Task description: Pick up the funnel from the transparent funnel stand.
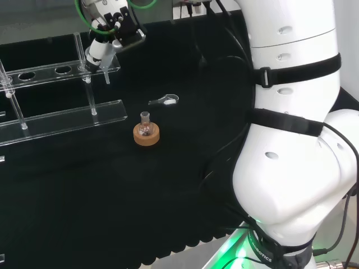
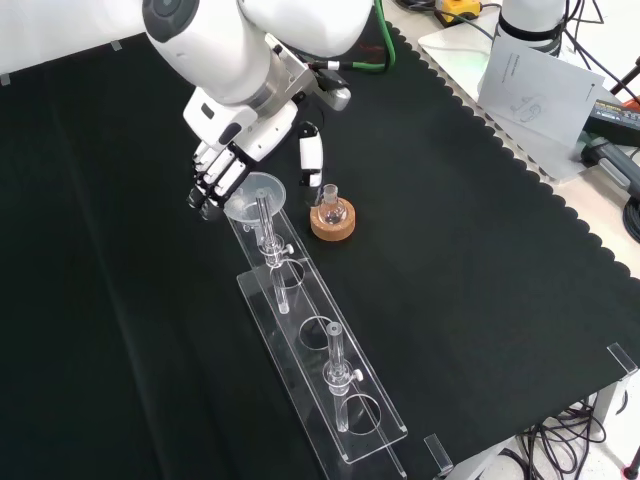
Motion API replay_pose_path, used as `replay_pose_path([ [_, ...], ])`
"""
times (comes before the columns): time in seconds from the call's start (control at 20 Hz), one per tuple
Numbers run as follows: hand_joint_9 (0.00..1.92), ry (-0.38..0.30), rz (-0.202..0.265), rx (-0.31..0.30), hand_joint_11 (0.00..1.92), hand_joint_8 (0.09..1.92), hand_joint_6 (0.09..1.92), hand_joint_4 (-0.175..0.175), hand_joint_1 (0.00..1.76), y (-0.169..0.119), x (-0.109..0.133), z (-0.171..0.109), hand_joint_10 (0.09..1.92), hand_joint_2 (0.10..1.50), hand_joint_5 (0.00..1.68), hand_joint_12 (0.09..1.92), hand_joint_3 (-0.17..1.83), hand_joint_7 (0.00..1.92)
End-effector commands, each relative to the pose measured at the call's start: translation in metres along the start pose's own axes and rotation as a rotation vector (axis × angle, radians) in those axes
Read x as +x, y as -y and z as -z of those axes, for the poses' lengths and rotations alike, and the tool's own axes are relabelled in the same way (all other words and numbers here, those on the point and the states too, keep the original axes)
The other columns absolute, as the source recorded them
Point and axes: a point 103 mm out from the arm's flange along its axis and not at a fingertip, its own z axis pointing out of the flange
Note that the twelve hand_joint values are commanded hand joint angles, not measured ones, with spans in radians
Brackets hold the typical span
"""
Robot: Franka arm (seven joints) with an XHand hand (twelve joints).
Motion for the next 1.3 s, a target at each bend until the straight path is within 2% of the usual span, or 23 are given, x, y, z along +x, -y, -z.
replay_pose_path([
  [0.05, 0.01, 0.015, -0.003, 0.012, 0.18, 0.09, 0.09, 0.021, 0.58, -0.0034, -0.0004, -0.0048, 0.89, 0.77, 0.00, 1.57, 0.11, 0.05],
  [0.45, 0.06, 0.012, -0.016, -0.033, 0.19, 0.09, 0.09, 0.013, 0.58, -0.0043, -0.0003, -0.0039, 0.89, 0.79, 0.04, 1.56, 0.12, 0.09],
  [0.5, 0.10, 0.013, -0.018, -0.039, 0.20, 0.13, 0.09, 0.010, 0.58, -0.0044, -0.0009, -0.0044, 0.86, 0.79, 0.07, 1.55, 0.13, 0.10],
  [0.65, 0.20, 0.014, -0.023, -0.039, 0.22, 0.44, 0.09, 0.002, 0.59, -0.0055, -0.0028, -0.0059, 0.80, 0.79, 0.13, 1.53, 0.16, 0.03],
  [0.8, 0.24, 0.015, -0.034, -0.034, 0.23, 0.61, 0.09, -0.004, 0.59, -0.0067, -0.0031, -0.0065, 0.79, 0.79, 0.16, 1.53, 0.18, 0.01],
  [1.0, 0.30, 0.022, -0.043, -0.034, 0.24, 0.68, 0.09, -0.013, 0.59, -0.0079, -0.0046, -0.0078, 0.78, 0.80, 0.22, 1.52, 0.20, 0.04],
  [1.3, 0.40, 0.037, -0.041, -0.044, 0.29, 0.71, 0.09, -0.030, 0.59, -0.0079, -0.0043, -0.0075, 0.72, 0.80, 0.39, 1.49, 0.23, 0.15],
])
